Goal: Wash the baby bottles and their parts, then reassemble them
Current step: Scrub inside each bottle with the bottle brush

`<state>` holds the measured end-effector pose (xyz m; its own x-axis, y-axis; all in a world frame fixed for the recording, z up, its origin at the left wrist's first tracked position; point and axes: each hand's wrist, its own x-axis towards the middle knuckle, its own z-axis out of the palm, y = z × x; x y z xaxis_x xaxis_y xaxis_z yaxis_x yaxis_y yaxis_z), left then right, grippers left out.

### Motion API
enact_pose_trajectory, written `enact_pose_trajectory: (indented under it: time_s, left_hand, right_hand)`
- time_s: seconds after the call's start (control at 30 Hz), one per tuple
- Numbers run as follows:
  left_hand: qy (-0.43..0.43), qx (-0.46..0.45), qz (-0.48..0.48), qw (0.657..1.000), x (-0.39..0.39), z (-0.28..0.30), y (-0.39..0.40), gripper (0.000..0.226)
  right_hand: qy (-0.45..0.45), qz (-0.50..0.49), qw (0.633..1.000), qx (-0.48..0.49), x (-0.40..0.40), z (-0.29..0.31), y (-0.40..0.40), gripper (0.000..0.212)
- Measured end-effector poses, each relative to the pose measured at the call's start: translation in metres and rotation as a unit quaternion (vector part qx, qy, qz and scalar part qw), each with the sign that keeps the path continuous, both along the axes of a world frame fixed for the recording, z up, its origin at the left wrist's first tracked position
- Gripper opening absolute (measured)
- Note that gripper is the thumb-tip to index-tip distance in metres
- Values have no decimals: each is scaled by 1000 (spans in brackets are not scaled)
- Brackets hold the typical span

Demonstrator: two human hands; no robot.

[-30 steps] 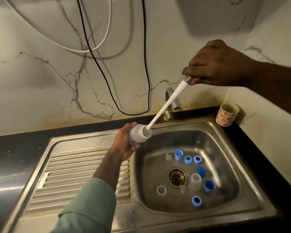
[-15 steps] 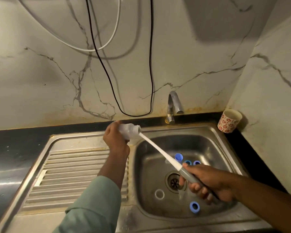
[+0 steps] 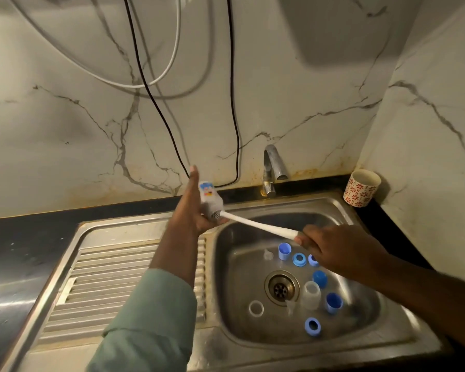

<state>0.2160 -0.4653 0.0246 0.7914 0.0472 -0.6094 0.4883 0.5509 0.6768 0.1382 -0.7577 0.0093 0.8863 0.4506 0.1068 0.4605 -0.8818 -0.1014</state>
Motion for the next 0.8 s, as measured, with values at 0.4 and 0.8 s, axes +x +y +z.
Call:
enact_pose_trajectory:
  time_s: [0.4, 0.8]
  left_hand:
    - [-153, -180, -6, 972, -15, -21, -25, 90]
    - [-50, 11, 35, 998, 3, -10, -25, 73]
  right_hand:
    - [-75, 51, 995, 32, 15, 4, -35, 62]
    - [-9, 37, 998, 40, 19, -3, -28, 41]
